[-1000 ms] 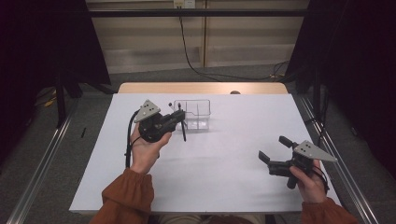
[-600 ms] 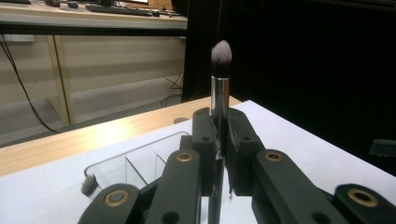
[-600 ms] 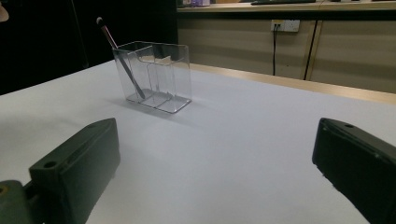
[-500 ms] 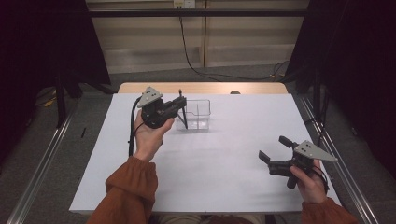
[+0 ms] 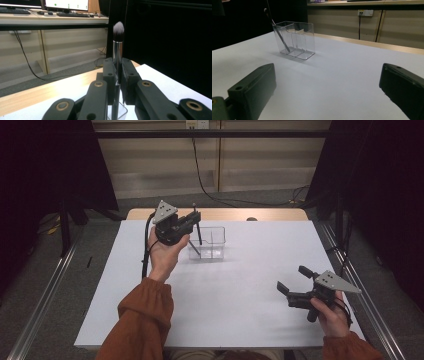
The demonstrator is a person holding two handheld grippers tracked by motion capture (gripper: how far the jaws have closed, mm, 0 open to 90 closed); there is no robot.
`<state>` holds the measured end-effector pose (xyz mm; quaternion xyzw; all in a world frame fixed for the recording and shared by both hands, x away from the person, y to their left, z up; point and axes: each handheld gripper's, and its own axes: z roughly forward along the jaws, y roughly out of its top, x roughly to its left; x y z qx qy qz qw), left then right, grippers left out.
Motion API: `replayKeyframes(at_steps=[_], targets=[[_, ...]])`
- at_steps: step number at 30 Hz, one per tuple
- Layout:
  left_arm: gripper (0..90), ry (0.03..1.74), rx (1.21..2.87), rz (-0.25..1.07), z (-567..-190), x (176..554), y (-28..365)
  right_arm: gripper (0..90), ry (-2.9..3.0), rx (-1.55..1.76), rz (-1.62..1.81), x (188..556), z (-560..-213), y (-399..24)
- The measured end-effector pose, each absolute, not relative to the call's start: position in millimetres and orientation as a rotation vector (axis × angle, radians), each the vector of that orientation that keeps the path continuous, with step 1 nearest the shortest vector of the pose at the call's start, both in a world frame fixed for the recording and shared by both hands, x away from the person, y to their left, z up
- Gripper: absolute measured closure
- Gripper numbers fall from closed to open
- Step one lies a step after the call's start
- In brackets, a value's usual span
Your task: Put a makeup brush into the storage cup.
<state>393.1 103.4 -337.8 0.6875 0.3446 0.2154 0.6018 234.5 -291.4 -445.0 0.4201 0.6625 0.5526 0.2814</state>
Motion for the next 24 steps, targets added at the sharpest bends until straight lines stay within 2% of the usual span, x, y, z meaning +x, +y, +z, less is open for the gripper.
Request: replayKeyframes(at_steps=[24], targets=[[83.7, 0.864, 1.591, 0.534, -350.5, 420.4, 103.9, 0.5, 1.784, 1.122, 1.49, 234.3, -445.5, -291.0]])
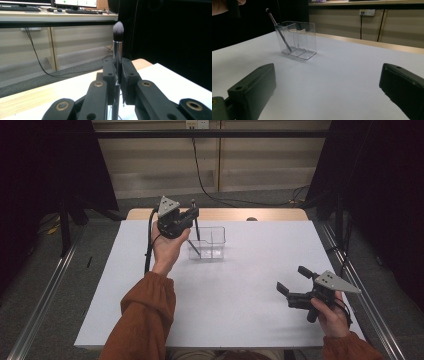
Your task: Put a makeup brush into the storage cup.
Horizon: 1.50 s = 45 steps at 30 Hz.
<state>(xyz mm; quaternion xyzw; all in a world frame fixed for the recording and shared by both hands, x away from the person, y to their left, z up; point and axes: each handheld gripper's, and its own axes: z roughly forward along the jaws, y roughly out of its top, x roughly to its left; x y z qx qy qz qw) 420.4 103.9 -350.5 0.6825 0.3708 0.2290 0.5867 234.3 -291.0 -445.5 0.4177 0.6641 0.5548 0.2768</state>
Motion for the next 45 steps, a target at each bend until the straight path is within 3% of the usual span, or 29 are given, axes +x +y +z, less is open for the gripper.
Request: replayKeyframes(at_steps=[45], targets=[[83.6, 0.916, 1.694, 0.499, -389.2, 422.8, 97.8, 0.4, 1.816, 1.115, 1.482, 235.1, -448.1, -288.3]])
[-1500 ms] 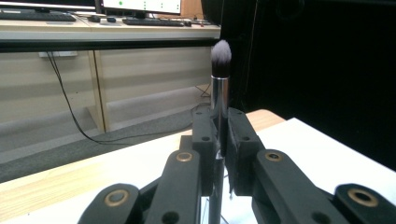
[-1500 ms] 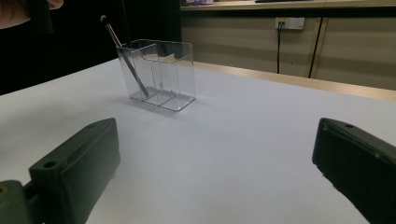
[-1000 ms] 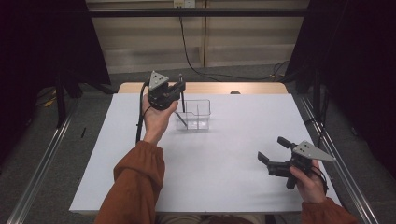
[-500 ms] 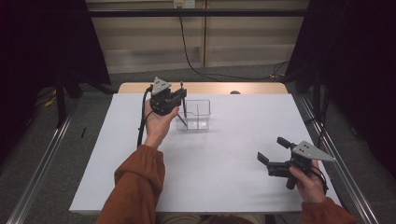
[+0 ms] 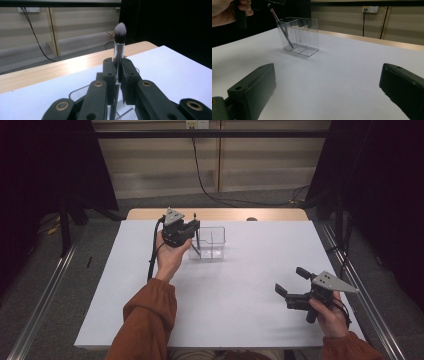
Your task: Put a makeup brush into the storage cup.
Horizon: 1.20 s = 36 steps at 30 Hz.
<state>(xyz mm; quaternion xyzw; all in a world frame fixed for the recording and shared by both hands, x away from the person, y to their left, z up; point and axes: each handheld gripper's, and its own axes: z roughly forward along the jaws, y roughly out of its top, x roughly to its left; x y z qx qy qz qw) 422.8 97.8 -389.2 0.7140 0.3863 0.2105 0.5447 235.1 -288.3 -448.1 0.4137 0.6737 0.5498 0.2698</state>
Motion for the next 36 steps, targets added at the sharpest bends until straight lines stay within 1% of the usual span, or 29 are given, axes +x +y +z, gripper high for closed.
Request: replayKeyframes(at_steps=[3, 6, 10, 13, 15, 19, 21, 23, 29, 34, 36], targets=[[83.1, 0.927, 1.704, 0.477, -391.4, 425.5, 99.4, 0.4, 1.815, 1.116, 1.482, 235.0, -448.0, -288.4], [81.9, 0.927, 1.705, 0.485, -391.7, 425.8, 99.8, 0.4, 1.814, 1.117, 1.484, 235.2, -448.0, -288.6], [74.5, 0.914, 1.693, 0.495, -390.8, 425.1, 99.6, 0.5, 1.815, 1.117, 1.483, 235.3, -448.2, -288.6], [71.9, 0.895, 1.694, 0.492, -391.0, 425.1, 99.6, 0.5, 1.814, 1.114, 1.484, 235.2, -448.1, -288.3], [67.0, 0.89, 1.693, 0.507, -391.2, 425.1, 99.6, 0.5, 1.814, 1.116, 1.485, 235.3, -448.1, -288.5], [53.9, 0.867, 1.687, 0.526, -390.4, 425.0, 101.1, 0.4, 1.816, 1.116, 1.485, 235.5, -448.3, -288.4], [49.6, 0.859, 1.682, 0.53, -390.4, 425.2, 101.3, 0.5, 1.82, 1.116, 1.481, 235.7, -448.6, -288.4], [42.0, 0.863, 1.666, 0.53, -390.4, 426.7, 102.8, 0.4, 1.818, 1.122, 1.486, 236.0, -448.8, -288.8], [26.4, 0.873, 1.646, 0.533, -390.7, 428.3, 103.6, 0.5, 1.815, 1.127, 1.486, 236.7, -449.6, -289.5], [11.1, 0.884, 1.641, 0.523, -390.2, 430.6, 104.4, 0.5, 1.805, 1.129, 1.491, 237.3, -449.5, -291.2], [7.6, 0.892, 1.642, 0.519, -390.1, 430.1, 105.0, 0.5, 1.805, 1.132, 1.489, 237.5, -449.7, -291.7]])
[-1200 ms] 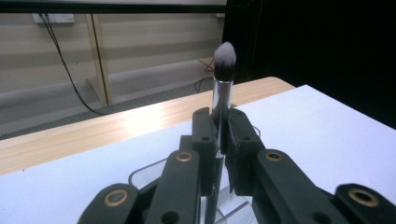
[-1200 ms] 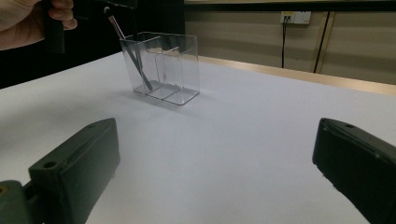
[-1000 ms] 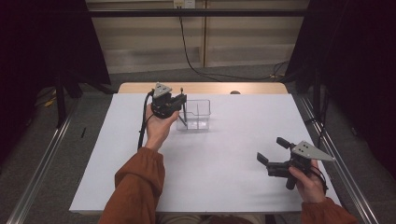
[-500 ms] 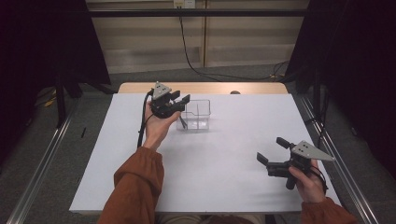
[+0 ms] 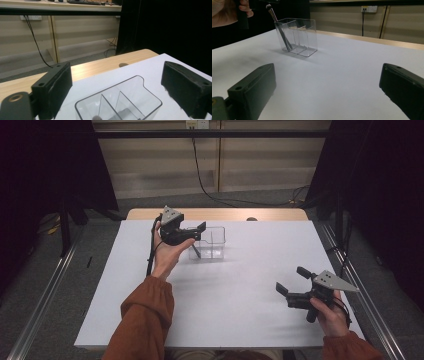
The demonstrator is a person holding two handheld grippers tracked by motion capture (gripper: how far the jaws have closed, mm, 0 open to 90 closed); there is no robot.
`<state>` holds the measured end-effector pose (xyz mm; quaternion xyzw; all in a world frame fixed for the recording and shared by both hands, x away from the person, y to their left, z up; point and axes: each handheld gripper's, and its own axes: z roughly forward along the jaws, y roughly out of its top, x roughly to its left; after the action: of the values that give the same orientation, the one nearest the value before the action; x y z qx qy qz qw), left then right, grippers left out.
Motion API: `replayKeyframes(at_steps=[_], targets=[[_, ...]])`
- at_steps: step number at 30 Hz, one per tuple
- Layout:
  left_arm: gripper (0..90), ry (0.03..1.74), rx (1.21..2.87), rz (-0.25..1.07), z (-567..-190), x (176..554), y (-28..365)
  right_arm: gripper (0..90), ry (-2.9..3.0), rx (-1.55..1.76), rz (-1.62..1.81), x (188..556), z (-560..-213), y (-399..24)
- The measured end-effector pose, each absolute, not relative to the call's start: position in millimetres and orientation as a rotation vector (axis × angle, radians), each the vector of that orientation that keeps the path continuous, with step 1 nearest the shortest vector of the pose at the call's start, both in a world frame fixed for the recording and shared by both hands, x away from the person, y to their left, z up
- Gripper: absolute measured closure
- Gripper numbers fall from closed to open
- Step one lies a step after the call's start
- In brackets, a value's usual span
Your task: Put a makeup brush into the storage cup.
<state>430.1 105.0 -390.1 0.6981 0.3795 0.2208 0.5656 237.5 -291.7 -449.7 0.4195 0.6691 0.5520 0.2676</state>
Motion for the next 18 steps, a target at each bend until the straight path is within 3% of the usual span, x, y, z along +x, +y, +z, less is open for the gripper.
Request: replayKeyframes(at_steps=[7, 18], targets=[[2.2, 0.873, 1.677, 0.485, -387.3, 425.3, 108.1, 0.5, 1.807, 1.127, 1.49, 237.2, -449.3, -291.5], [2.3, 0.839, 1.69, 0.506, -380.4, 415.6, 119.4, 0.5, 1.802, 1.123, 1.486, 234.0, -447.8, -291.0]])
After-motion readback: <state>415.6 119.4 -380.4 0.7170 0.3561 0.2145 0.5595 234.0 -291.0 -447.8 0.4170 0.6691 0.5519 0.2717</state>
